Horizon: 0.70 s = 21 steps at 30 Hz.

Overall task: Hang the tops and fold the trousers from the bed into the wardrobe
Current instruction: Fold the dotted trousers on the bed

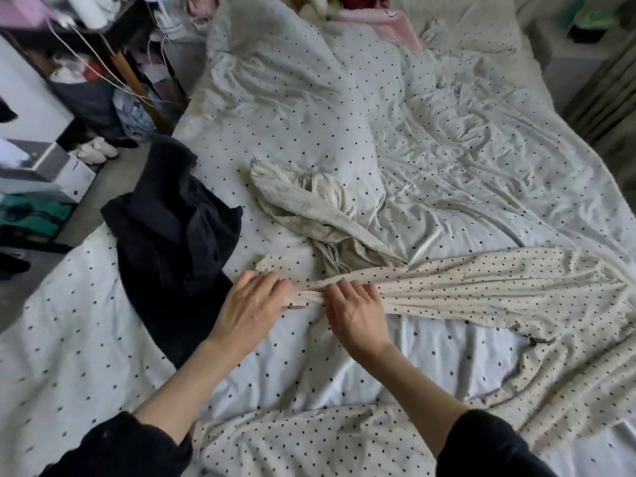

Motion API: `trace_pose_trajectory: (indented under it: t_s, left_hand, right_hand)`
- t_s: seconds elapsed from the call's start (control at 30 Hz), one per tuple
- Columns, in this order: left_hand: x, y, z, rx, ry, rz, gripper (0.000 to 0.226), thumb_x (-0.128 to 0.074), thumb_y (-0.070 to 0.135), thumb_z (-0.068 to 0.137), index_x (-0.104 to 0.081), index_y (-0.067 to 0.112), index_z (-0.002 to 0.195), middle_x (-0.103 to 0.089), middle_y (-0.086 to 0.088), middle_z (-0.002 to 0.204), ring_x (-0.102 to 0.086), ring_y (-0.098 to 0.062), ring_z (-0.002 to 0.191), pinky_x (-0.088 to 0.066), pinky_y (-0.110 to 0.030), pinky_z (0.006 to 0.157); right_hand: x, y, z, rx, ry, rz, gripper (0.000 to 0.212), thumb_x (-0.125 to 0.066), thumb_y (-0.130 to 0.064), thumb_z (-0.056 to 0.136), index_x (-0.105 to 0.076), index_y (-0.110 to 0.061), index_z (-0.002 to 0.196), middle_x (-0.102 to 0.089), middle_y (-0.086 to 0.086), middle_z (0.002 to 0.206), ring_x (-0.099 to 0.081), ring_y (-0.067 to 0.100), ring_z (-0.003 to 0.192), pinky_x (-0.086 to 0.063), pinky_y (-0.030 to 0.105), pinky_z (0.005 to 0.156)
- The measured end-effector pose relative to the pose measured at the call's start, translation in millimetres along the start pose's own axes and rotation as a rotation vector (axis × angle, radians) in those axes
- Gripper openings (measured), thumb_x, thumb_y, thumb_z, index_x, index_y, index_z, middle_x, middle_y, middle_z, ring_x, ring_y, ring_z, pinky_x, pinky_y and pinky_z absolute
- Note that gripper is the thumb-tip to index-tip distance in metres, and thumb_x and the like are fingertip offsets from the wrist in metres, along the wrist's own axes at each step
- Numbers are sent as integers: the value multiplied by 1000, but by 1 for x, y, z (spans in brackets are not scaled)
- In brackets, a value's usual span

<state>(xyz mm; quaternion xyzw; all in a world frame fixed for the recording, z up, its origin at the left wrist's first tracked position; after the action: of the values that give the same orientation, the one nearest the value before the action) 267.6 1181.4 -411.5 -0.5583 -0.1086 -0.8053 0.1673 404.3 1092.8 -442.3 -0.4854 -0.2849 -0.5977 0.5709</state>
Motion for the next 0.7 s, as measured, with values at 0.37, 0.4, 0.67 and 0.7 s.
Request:
trace_pose_trajectory:
  t_s: [0.37, 0.4, 0.67, 0.7]
  left_hand:
    - [41, -53, -19, 226, -41, -1, 57, -78, -15, 33, -68, 8, 84, -55, -6, 71, -47, -20, 46, -44, -23, 50]
    - [45, -58, -18, 243, -52, -10, 57, -78, -15, 33, -67, 8, 84, -55, -5, 70, -46, -20, 45, -42, -24, 51]
    - [69, -105, -8, 233, -79, 36, 38, -75, -11, 52, -64, 14, 78, -53, 3, 64, -54, -18, 54, -28, -29, 68]
    - [72, -111, -5, 235, -73, 41, 39, -75, -12, 51, -63, 14, 77, -53, 2, 65, -54, -18, 55, -29, -29, 68]
  right_hand:
    - [16, 5, 20, -15, -101, -102, 21, -79, -6, 64, -63, -8, 78, -58, 7, 77, -59, 26, 65, -50, 37, 50]
    - [14, -2, 24, -10, -112, -109, 26, -80, -6, 58, -62, -9, 76, -57, 7, 74, -59, 25, 63, -50, 36, 49]
    - [12, -40, 61, 16, -78, 14, 28, -79, -9, 58, -55, -9, 72, -57, 3, 63, -56, 23, 55, -46, 31, 46]
    - [16, -38, 71, 5, -58, 36, 19, -74, -9, 65, -57, -8, 75, -58, 5, 66, -58, 24, 57, -48, 32, 46]
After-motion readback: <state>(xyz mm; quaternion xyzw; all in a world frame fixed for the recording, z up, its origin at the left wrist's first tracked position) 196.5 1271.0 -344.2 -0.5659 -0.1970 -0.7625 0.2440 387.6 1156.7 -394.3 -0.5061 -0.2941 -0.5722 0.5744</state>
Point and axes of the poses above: each hand's wrist, its own z-axis towards the middle knuckle, its own x-axis out of the back of the hand, y = z × x, the point moved 4 cm from there along z, towards the middle knuckle
